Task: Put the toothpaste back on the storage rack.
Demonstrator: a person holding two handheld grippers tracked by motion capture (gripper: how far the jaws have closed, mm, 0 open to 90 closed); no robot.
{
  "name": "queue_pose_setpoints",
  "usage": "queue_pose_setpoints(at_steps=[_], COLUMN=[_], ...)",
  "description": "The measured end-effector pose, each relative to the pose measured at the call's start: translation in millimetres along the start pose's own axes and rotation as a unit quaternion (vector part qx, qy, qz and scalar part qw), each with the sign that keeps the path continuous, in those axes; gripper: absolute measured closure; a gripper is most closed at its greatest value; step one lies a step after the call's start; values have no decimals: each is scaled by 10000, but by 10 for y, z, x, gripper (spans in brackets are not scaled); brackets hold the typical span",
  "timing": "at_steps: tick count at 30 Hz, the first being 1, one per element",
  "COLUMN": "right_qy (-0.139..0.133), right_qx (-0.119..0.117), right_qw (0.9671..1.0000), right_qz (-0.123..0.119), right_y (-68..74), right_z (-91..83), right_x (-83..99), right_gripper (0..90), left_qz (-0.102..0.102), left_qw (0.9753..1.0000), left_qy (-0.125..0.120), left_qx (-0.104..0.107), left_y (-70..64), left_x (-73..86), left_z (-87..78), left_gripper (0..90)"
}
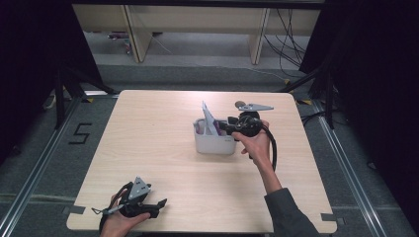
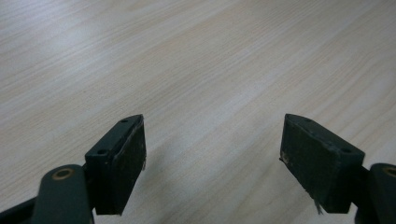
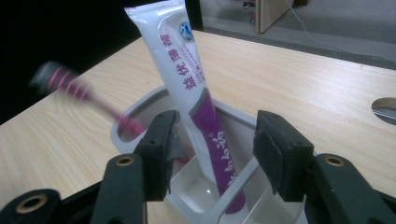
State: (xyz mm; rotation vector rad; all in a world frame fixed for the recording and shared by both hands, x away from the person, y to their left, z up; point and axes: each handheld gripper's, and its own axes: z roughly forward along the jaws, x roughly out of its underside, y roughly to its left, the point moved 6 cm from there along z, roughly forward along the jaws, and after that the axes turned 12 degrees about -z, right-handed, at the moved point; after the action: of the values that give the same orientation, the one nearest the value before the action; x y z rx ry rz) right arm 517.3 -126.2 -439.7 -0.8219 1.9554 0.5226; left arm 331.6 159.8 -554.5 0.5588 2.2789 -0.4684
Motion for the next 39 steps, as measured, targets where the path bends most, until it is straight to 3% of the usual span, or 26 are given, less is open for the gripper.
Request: queue_pose_setpoints(at_steps=[1, 2, 4, 6, 9, 12, 14, 15, 18, 25, 26, 28, 30, 32, 36, 37, 39], right_qy=[-33, -24, -13, -103, -176, -153, -92, -116, -47, 20, 12, 32, 71, 112, 176, 198, 197], right_qx=[82, 2, -37, 47, 16, 56, -27, -5, -10, 121, 73, 96, 120, 127, 171, 187, 164], right_qw=[9999, 10000, 10000, 9999, 9998, 9998, 9999, 9999, 10000, 9999, 10000, 9999, 9999, 9999, 9997, 9996, 9997], right_qz=[-107, -8, -71, 0, -98, 66, 66, -60, 27, -106, -13, -92, 67, -25, 38, -66, 25], right_y=[-19, -2, -3, -5, -32, -20, -29, -50, -56, -91, -78, -97, -82, -106, -109, -127, -122], right_z=[-14, -31, -62, -104, -161, -207, -230, -232, -270, -354, -364, -386, -415, -438, -484, -496, -518], right_x=[2, 5, 14, 19, 31, 45, 62, 70, 98, 168, 176, 194, 219, 251, 305, 321, 346], right_gripper=[489, 483, 469, 457, 451, 445, 436, 434, 429, 399, 397, 385, 372, 364, 349, 347, 342], left_qz=[-14, -9, 2, 3, -3, -3, 18, 20, 6, 13, 10, 11, 12, 5, -10, 18, 19], left_qw=[10000, 10000, 10000, 10000, 10000, 10000, 10000, 10000, 10000, 10000, 10000, 10000, 10000, 10000, 10000, 10000, 10000], left_qy=[-17, -9, -8, 4, 24, 7, 12, 12, -7, -2, 3, -15, -29, -39, -7, -18, -23], left_qx=[2, 4, -3, -3, -19, -4, -40, -42, 16, 6, -4, 8, -4, -9, -28, -24, -23], left_y=[-3, -3, -1, 3, 3, 1, 12, 14, 9, 13, 13, 13, 14, 16, 15, 18, 16], left_x=[-2, -1, -1, 0, 2, -1, -1, -1, 0, -3, -3, -4, -6, -7, -5, -7, -8], left_z=[3, 1, 0, 0, 5, 4, 4, 4, 3, 5, 5, 6, 2, 0, -6, -4, -3], left_gripper=[221, 221, 221, 221, 221, 221, 221, 221, 221, 220, 220, 220, 220, 220, 219, 219, 219])
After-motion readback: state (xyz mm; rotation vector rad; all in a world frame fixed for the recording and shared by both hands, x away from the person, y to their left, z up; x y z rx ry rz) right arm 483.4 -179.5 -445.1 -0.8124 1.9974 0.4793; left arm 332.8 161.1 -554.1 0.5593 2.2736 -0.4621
